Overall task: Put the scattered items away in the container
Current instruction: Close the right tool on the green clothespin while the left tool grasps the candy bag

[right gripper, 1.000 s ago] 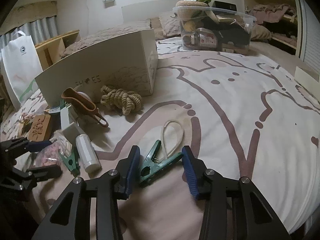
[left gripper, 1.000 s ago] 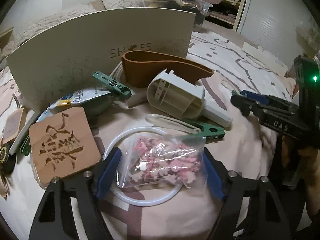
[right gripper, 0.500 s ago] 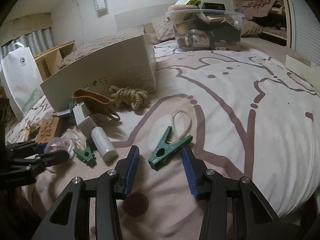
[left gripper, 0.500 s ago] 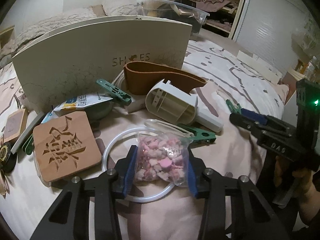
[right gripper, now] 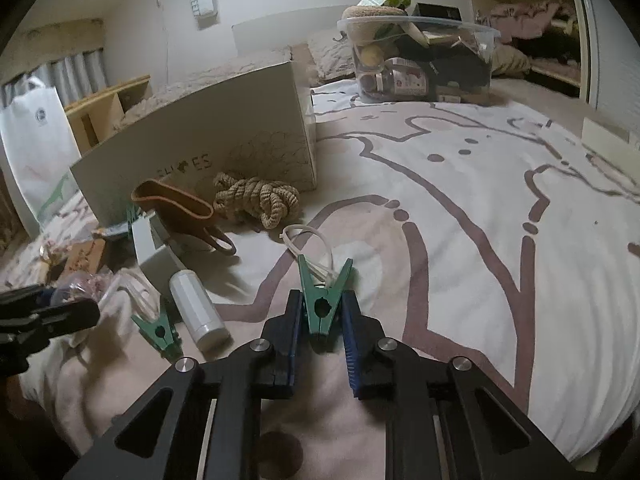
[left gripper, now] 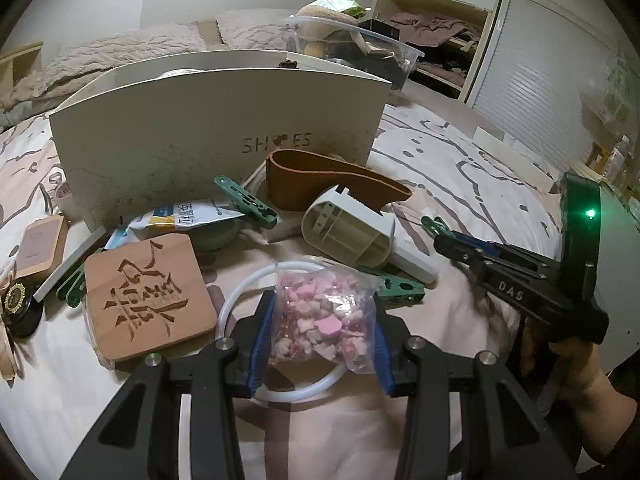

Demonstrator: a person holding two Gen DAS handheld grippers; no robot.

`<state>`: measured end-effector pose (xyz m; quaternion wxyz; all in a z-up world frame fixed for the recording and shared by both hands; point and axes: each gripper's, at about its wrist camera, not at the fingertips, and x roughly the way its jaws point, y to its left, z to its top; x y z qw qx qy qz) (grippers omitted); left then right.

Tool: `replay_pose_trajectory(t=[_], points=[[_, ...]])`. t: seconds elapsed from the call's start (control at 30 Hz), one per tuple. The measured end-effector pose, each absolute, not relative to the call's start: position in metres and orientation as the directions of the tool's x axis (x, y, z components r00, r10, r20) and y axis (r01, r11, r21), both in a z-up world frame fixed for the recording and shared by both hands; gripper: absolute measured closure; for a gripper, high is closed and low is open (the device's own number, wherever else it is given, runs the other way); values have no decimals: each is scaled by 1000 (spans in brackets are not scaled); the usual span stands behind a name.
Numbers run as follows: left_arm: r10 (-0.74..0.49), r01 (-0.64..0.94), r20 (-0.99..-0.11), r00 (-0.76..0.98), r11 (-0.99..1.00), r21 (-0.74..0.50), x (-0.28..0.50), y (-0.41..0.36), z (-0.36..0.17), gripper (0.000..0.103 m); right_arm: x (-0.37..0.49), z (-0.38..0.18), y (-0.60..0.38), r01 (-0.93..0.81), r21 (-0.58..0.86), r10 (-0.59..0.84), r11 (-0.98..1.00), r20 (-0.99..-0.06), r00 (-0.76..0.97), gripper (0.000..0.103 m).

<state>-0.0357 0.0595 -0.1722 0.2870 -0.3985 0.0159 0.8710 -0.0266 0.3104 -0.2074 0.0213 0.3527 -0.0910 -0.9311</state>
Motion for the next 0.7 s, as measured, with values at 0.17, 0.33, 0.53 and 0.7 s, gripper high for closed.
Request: replay_pose_trajectory(t=[0.17,0.33,0.53,0.7], points=[[481,-501,-698,-531,-842,-200,-36,55,-171,61,-25,-201,312,9,223,-153,-975,-639,-754,84],[480,-491,-684,-550,-848,-200,-37,49,-167,61,-20,-189,315,20,230,-162,-973,-616,-771,84],[471,-483,-699,-538,-852,-202,-37,49,-171,61,-14,-180,324,18,240,-164,-971,-603,-781,84],[465,-473,-723,-511,-855,-215,-39,48,-177,61,-13,-185,321,37,252,-191,-967,-620,-761,84]])
